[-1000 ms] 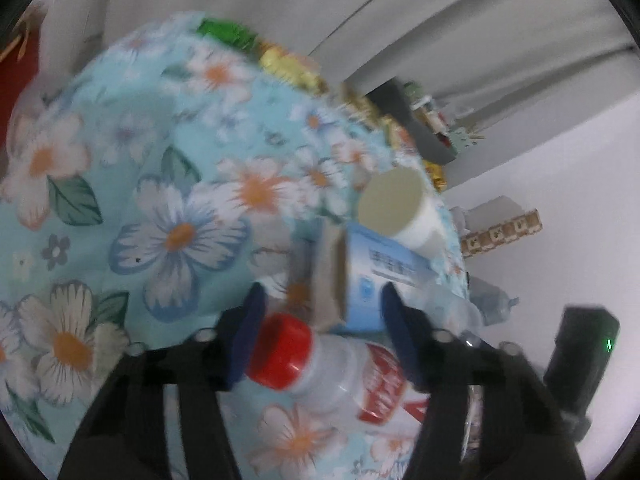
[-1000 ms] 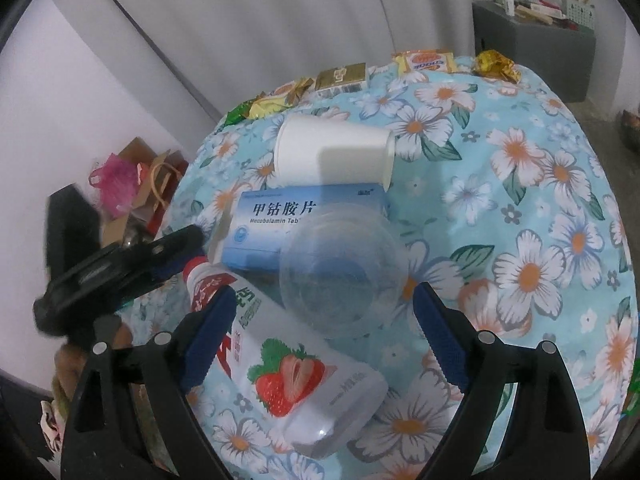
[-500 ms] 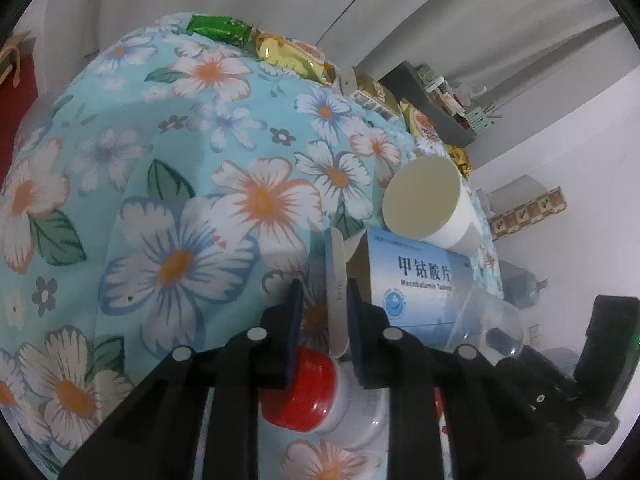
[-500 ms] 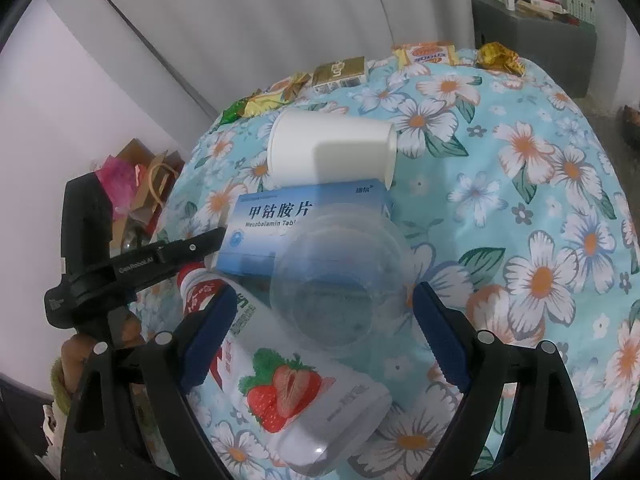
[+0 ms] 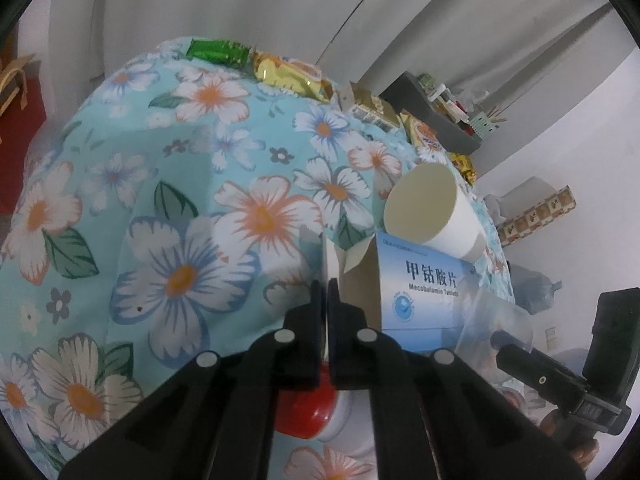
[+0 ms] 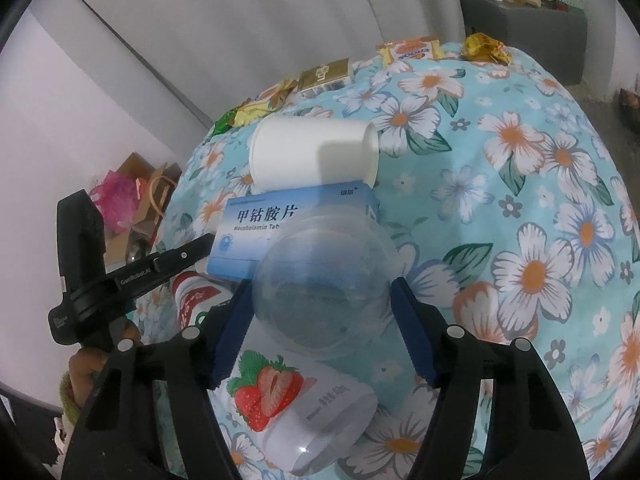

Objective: Collect trash
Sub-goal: 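Grasp the white medicine box with the left tool while the right tool grasps the clear plastic cup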

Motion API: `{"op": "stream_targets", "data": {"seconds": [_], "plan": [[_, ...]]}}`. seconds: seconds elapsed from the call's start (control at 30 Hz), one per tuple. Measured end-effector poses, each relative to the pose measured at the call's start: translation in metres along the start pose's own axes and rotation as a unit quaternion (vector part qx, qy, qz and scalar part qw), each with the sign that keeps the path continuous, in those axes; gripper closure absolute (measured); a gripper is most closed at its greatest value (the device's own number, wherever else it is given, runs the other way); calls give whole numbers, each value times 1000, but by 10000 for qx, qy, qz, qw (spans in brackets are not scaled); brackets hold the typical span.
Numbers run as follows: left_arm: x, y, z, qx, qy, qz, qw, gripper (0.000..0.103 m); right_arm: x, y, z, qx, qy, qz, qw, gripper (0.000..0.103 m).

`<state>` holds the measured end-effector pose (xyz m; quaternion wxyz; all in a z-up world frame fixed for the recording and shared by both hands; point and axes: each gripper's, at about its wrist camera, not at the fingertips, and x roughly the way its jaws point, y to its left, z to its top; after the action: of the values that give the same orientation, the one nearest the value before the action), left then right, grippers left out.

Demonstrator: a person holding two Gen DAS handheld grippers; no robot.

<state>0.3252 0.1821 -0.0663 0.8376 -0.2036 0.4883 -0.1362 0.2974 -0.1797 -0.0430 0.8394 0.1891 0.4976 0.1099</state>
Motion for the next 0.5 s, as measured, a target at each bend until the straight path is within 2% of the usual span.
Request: {"op": "stream_targets", "data": {"seconds": [0.23, 0.5], "plan": [[-12, -19, -1, 391, -363, 228, 9983, 102, -2, -3, 0, 104, -37, 47, 9999, 38], [-27, -45, -8, 1015, -785, 552, 9902, 102, -11, -6, -3, 112, -163, 113, 9997, 39]]}}
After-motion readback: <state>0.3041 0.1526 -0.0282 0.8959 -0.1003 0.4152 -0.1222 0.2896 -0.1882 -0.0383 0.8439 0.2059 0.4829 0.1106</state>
